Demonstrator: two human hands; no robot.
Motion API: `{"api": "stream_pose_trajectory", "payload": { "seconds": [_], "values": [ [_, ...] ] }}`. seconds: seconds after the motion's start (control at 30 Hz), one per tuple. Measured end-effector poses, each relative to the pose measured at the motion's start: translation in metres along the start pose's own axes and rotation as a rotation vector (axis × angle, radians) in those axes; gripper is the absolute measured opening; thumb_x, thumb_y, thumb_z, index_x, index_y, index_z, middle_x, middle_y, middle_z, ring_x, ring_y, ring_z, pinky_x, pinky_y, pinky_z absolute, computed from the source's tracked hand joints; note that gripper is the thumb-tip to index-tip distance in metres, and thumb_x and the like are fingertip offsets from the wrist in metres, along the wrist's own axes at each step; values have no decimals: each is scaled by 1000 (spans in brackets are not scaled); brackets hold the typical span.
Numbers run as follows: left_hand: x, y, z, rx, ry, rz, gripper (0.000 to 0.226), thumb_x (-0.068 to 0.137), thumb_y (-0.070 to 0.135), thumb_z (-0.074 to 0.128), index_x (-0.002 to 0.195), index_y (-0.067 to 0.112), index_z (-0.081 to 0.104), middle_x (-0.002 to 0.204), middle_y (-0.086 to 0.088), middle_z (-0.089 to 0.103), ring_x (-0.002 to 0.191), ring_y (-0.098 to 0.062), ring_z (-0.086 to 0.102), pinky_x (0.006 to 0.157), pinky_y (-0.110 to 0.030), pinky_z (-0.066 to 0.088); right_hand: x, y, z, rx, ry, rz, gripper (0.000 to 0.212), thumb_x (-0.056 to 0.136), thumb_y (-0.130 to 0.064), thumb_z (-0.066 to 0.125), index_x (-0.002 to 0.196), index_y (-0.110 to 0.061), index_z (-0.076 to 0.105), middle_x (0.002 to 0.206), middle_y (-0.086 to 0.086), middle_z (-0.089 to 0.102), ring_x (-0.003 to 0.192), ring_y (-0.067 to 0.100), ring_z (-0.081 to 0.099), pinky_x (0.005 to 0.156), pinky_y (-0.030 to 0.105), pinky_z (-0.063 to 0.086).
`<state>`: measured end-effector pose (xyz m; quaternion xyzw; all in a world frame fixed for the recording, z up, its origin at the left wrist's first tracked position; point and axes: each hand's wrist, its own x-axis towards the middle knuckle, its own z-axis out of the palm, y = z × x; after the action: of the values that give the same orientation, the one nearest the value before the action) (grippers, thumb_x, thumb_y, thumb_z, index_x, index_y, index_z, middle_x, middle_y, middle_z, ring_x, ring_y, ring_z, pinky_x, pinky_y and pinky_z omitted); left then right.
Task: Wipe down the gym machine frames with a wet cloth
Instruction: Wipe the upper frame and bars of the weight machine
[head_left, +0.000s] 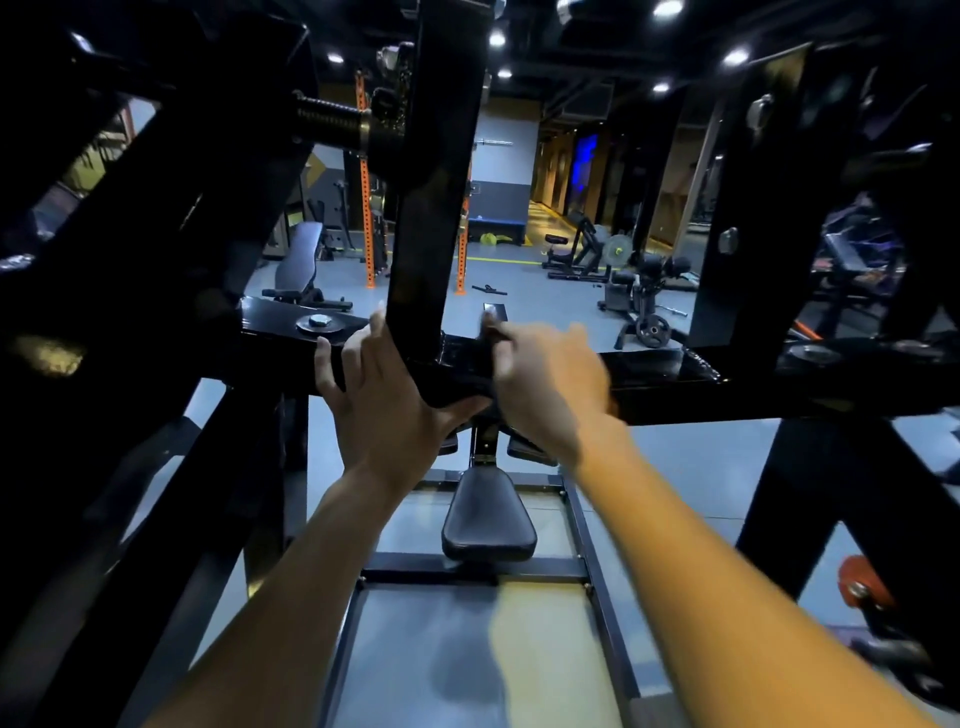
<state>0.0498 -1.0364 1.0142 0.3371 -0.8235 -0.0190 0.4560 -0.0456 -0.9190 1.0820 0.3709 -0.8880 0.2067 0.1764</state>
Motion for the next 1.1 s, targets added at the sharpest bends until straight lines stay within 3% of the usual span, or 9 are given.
{"api": "stream_pose_trajectory", "payload": {
  "seconds": [0.13, 0.23, 0.33, 0.5, 0.6, 0.73, 0.83, 0.93, 1.1],
  "values": [
    [0, 1, -2, -23, 24, 20, 120, 67, 92, 49, 154, 11, 31, 153, -3, 41, 142, -26, 36, 124, -51, 2, 5, -21, 14, 169, -42, -194, 39, 105, -39, 31, 122, -32, 65, 118, -5, 65, 114, 29, 47, 87, 41, 44],
    [1, 2, 0, 21, 1, 11, 133, 61, 96, 54, 154, 3, 31, 150, -8, 46, 141, -29, 38, 123, -52, 5, 12, 28, -4, -77, -85, 6, 34, 104, -31, 35, 126, -31, 62, 120, -2, 64, 117, 30, 47, 77, 40, 42],
    [0, 1, 1, 42, 13, 1, 135, 60, 96, 52, 153, -1, 33, 146, -11, 49, 140, -30, 39, 123, -53, 7, 15, 36, -13, -158, -103, 148, 29, 104, -23, 37, 114, -19, 64, 106, 10, 62, 113, 34, 44, 74, 40, 35],
    [1, 3, -3, 52, -1, -1, 130, 60, 97, 57, 154, 10, 34, 153, -1, 43, 142, -24, 36, 123, -48, 4, 32, -14, 4, 188, -174, -76, 29, 106, -34, 33, 105, -30, 62, 98, 5, 65, 102, 32, 52, 72, 39, 41],
    [0, 2, -1, 1, 8, -12, 127, 64, 99, 45, 153, 9, 37, 153, -1, 44, 142, -25, 39, 124, -47, 3, 23, -17, 1, 258, -166, -131, 31, 104, -33, 38, 110, -27, 68, 94, 3, 69, 97, 33, 57, 75, 40, 51],
    [1, 0, 0, -8, 45, 9, 124, 66, 99, 45, 152, 9, 38, 153, -1, 44, 141, -26, 40, 125, -48, 5, 1, -6, -3, 253, -59, -209, 29, 100, -36, 42, 109, -32, 70, 86, 0, 70, 82, 29, 62, 64, 37, 54],
    [1, -1, 0, -7, 13, 3, 128, 61, 96, 58, 154, 10, 33, 151, 2, 43, 143, -23, 34, 124, -47, 0, 30, 6, 3, 78, -104, -85, 33, 101, -38, 36, 110, -32, 67, 98, 8, 68, 92, 32, 59, 65, 36, 44],
    [1, -3, 1, 6, 6, 20, 130, 62, 95, 56, 155, 8, 32, 151, -1, 44, 143, -25, 34, 124, -49, 1, 56, -4, 12, 92, -202, -12, 33, 101, -36, 34, 104, -28, 65, 104, 9, 68, 95, 33, 60, 61, 32, 37],
    [1, -4, 6, 6, 18, 16, 133, 65, 99, 43, 156, 3, 30, 150, -6, 44, 143, -27, 36, 126, -51, 3, 38, -21, 17, 143, -117, -107, 25, 96, -31, 37, 84, -26, 59, 88, 7, 65, 95, 37, 51, 65, 37, 36]
  ]
}}
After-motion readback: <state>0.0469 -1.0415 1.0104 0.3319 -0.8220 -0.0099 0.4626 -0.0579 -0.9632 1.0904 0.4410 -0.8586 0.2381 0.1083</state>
